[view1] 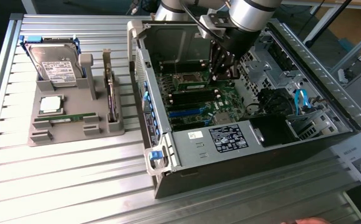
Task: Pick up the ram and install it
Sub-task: 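Insert the ram into the slot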
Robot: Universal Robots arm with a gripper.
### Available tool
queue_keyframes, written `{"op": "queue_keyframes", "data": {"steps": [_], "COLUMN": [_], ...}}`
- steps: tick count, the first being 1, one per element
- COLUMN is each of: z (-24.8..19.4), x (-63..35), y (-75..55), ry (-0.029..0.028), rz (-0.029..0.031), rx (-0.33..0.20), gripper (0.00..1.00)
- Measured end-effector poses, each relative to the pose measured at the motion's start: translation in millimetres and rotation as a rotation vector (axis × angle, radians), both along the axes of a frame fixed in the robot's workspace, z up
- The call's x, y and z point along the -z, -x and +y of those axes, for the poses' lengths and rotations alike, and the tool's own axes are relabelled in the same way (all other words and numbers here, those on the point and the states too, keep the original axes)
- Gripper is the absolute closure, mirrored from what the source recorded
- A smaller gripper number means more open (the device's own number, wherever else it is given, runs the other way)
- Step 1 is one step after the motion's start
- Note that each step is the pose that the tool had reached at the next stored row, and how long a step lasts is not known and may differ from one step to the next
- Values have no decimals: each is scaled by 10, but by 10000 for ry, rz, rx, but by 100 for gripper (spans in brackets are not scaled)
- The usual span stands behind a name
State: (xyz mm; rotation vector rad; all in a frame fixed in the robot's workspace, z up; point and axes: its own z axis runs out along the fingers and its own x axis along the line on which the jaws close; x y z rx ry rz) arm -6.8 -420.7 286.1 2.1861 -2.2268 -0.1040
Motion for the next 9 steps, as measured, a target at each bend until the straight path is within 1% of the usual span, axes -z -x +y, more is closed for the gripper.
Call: {"op": "queue_keyframes", "data": {"steps": [6, 9], "z": [0, 0], "x": [5, 6], "y": [-2, -25], "ry": [1, 0], "rz": [0, 0], "rx": [2, 1], "gripper": [88, 88]}}
